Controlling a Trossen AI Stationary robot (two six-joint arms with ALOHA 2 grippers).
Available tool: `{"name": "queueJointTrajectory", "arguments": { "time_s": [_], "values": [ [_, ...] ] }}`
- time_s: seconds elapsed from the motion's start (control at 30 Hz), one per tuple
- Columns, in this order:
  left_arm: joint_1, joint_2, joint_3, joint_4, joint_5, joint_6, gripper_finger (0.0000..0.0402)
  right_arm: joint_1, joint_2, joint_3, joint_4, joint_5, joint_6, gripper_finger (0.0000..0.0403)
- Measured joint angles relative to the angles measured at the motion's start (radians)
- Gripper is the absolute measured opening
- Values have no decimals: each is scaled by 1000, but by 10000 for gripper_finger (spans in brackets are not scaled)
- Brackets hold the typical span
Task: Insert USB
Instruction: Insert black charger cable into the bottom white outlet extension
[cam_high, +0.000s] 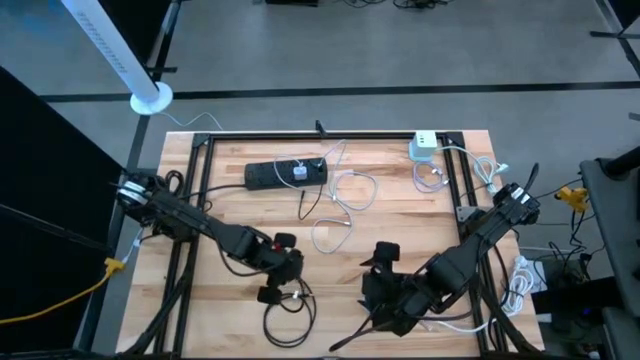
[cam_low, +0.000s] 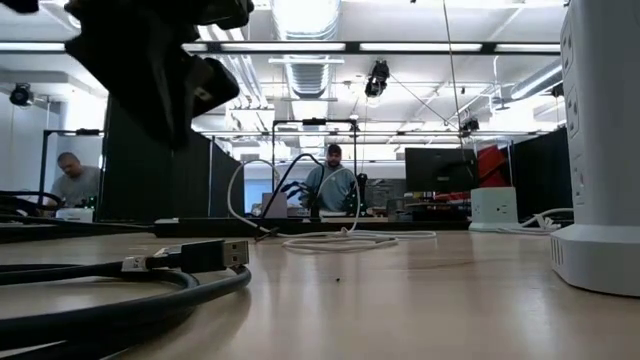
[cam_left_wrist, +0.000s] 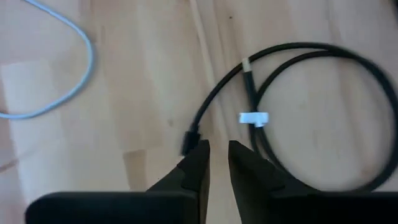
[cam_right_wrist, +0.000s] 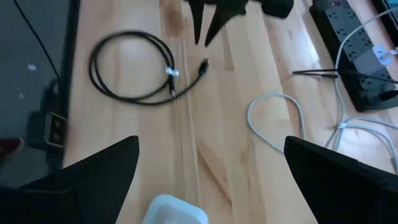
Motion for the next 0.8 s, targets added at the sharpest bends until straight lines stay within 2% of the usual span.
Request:
{"name": "queueJointTrajectory", "arguments": {
  "time_s": [0.13, 0.27, 0.33, 0.4, 0.5, 0.6, 0.8],
  "values": [
    [-2, 0, 0, 46, 60, -67, 68, 0, 0, 33, 5, 0, 33, 385],
    [-32, 2, 0, 112, 65, -105, 77, 0, 0, 37, 29, 29, 39, 385],
    [-65, 2, 0, 151, -2, -94, 75, 0, 7, 33, 73, 78, -28, 385],
    [-98, -4, 0, 165, -90, -86, 68, -2, 31, 31, 127, 119, -167, 385],
    [-142, -33, 0, 160, -201, -122, 60, -26, 100, 28, 201, 106, -347, 385],
    [-190, -74, 0, 142, -296, -201, 52, -67, 183, 27, 262, 17, -426, 385],
    [-325, -169, 0, 10, -446, -459, 34, -115, 370, 27, 356, 75, -681, 384]
  ]
}}
